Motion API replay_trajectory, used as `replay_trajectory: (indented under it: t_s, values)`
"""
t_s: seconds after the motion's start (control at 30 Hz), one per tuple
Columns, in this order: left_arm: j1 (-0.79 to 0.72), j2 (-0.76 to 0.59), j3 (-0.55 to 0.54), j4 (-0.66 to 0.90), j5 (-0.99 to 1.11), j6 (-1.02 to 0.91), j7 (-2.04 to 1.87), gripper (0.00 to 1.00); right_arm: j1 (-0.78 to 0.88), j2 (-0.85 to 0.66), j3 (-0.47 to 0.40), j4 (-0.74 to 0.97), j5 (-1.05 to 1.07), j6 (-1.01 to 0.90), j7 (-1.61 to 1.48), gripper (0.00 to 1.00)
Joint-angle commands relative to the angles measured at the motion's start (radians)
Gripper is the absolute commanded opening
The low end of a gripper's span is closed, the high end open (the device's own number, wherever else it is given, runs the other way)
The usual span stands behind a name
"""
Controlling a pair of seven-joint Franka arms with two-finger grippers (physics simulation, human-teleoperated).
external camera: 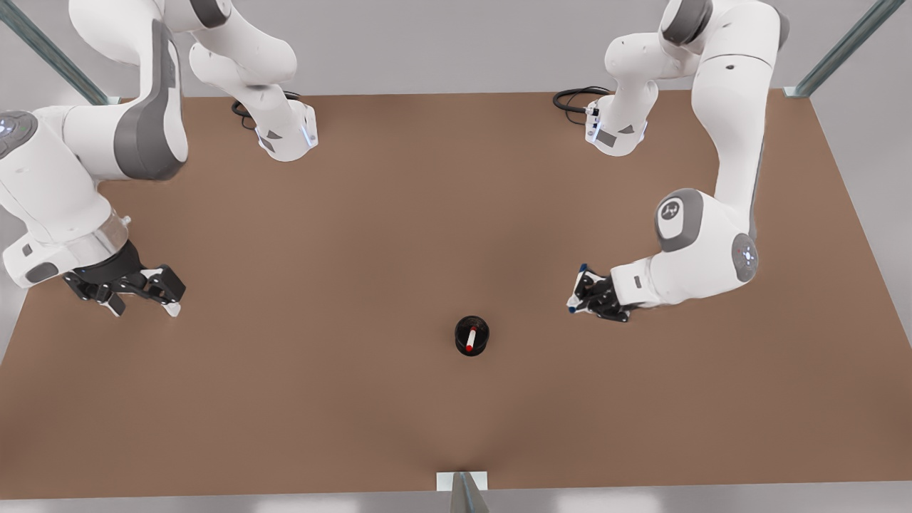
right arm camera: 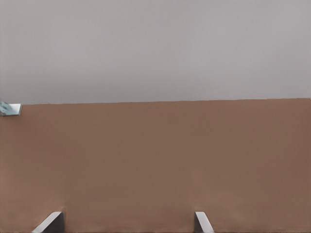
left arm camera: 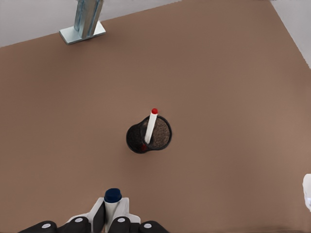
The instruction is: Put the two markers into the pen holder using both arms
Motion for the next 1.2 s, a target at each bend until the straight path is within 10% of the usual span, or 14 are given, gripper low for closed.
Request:
replay_trajectory:
  t_s: [0.0,0.17,0.53,1.17]
  values:
    - [-0.013,0.010,-0.022,0.008,-0.139,0.046,0.707,0.21,-0.001,-0.011,-0.009,0.077,-0.033,-0.408,-0.711,1.00]
    - [-0.122,0.068,-0.029,0.023,-0.321,0.324,0.976,0.21,0.027,0.006,-0.024,0.045,0.004,-0.332,-0.007,1.00]
    - [-0.216,0.179,-0.101,0.037,-0.586,0.825,1.373,0.21,0.001,0.107,-0.024,0.039,0.080,-0.286,-0.015,1.00]
    - [-0.317,0.301,-0.101,0.030,-0.655,0.940,1.373,0.21,-0.007,0.116,-0.029,0.039,0.082,-0.286,-0.087,1.00]
